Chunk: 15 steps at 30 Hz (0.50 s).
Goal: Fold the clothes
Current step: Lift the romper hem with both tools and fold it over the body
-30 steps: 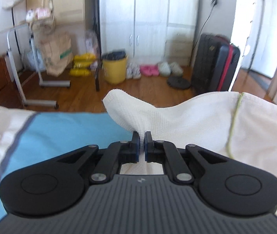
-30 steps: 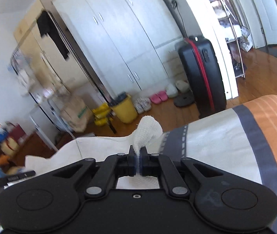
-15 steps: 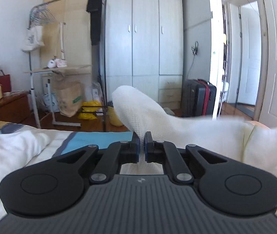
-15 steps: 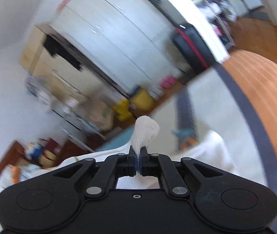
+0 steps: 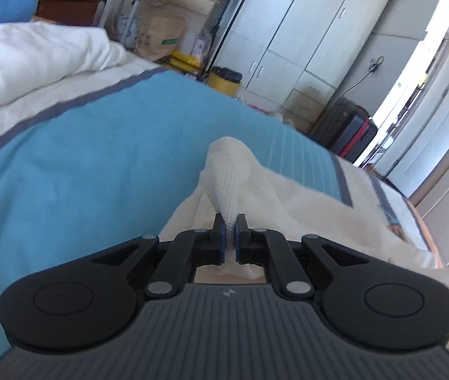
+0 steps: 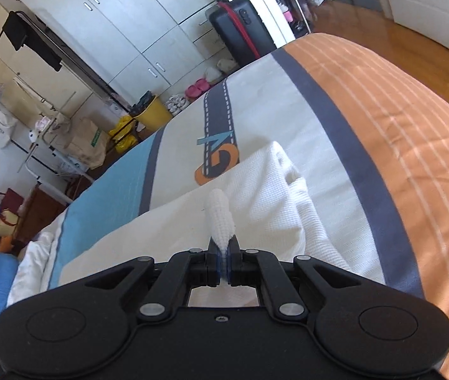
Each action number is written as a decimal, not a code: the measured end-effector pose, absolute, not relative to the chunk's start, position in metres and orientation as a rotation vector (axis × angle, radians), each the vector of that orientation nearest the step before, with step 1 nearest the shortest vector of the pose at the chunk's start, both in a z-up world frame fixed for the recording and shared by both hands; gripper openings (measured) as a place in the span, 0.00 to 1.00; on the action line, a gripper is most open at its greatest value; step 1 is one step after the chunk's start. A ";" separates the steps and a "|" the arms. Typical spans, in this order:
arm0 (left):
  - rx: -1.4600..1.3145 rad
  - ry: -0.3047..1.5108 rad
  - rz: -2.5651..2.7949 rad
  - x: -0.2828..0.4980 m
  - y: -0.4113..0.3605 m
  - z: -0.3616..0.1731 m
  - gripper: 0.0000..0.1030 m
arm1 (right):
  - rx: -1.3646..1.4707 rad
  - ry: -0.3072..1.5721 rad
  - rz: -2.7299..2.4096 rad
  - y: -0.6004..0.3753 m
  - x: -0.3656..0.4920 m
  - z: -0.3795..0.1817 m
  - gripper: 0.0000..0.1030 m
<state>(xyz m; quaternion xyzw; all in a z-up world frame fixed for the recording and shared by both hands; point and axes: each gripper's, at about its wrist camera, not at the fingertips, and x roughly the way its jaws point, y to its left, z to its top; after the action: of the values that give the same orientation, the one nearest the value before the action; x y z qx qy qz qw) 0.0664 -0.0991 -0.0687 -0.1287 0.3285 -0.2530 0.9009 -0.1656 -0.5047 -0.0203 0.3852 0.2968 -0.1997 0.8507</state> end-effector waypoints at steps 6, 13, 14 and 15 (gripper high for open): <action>-0.032 0.581 -0.702 0.028 -0.118 -0.029 0.05 | 0.715 0.607 -0.294 -0.501 -0.182 0.011 0.06; 0.006 0.816 -0.627 0.030 -0.101 -0.058 0.05 | 0.341 0.943 -0.286 -0.481 -0.174 0.019 0.10; 0.014 0.861 -0.603 0.035 -0.102 -0.067 0.05 | 0.319 0.986 -0.307 -0.480 -0.174 0.013 0.12; 0.010 0.893 -0.595 0.037 -0.102 -0.073 0.05 | 0.298 1.028 -0.329 -0.480 -0.173 0.007 0.13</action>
<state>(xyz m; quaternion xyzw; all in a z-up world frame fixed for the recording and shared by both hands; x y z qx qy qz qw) 0.0375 -0.1019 -0.0733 0.0046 0.4253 -0.2833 0.8596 -0.1734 -0.4802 0.0069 0.1412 0.4877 -0.1560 0.8473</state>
